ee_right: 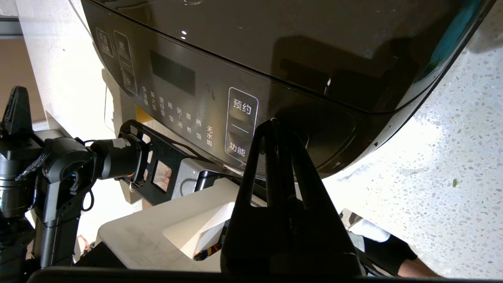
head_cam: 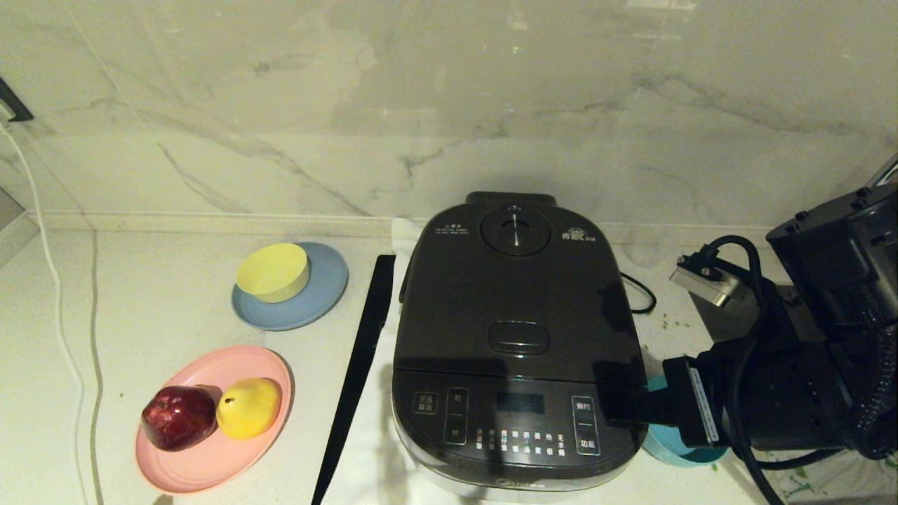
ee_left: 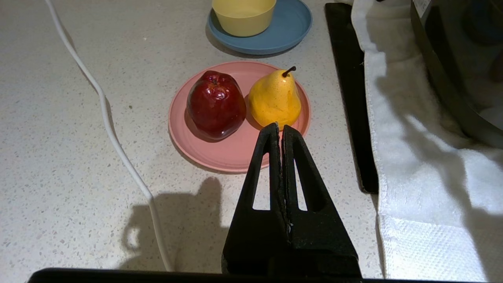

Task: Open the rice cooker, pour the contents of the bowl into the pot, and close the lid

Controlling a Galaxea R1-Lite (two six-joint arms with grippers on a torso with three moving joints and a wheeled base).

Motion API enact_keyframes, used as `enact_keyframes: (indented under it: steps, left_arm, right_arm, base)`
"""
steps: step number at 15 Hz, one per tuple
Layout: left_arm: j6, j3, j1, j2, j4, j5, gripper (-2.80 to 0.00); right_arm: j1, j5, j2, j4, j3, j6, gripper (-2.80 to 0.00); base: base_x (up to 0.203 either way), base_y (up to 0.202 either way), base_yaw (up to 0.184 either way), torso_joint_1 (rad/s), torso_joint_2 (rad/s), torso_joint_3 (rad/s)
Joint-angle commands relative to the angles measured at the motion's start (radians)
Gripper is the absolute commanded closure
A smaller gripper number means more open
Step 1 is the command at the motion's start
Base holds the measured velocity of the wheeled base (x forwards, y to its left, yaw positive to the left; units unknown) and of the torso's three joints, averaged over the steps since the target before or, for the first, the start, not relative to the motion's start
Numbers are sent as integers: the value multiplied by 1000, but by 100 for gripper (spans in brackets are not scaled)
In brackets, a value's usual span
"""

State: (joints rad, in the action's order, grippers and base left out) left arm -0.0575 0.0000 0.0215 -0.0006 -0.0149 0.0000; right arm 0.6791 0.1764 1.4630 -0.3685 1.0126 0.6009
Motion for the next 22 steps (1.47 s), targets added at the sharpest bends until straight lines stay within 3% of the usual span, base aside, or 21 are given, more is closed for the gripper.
enact_keyframes:
  steps: [1, 7, 16, 18, 22]
  left_arm:
    - [0, 9, 0, -2, 0, 0, 0]
    - [0, 9, 0, -2, 0, 0, 0]
    - [1, 9, 0, -2, 0, 0, 0]
    - [0, 9, 0, -2, 0, 0, 0]
    - [-1, 9, 0, -2, 1, 0, 0]
  right_arm:
    - [0, 0, -3, -4, 11, 17, 0]
    - [-28, -6, -91, -4, 95, 29, 0]
    - [-272, -88, -210, -80, 234, -15, 0]
    - [-359, -147, -238, -88, 232, -76, 0]
    - [-497, -343, -363, -92, 210, -212, 0]
  base:
    - [0, 0, 0, 0, 0, 0]
    - [0, 0, 0, 0, 0, 0]
    - [0, 0, 0, 0, 0, 0]
    - [0, 0, 0, 0, 0, 0]
    - [0, 0, 0, 0, 0, 0]
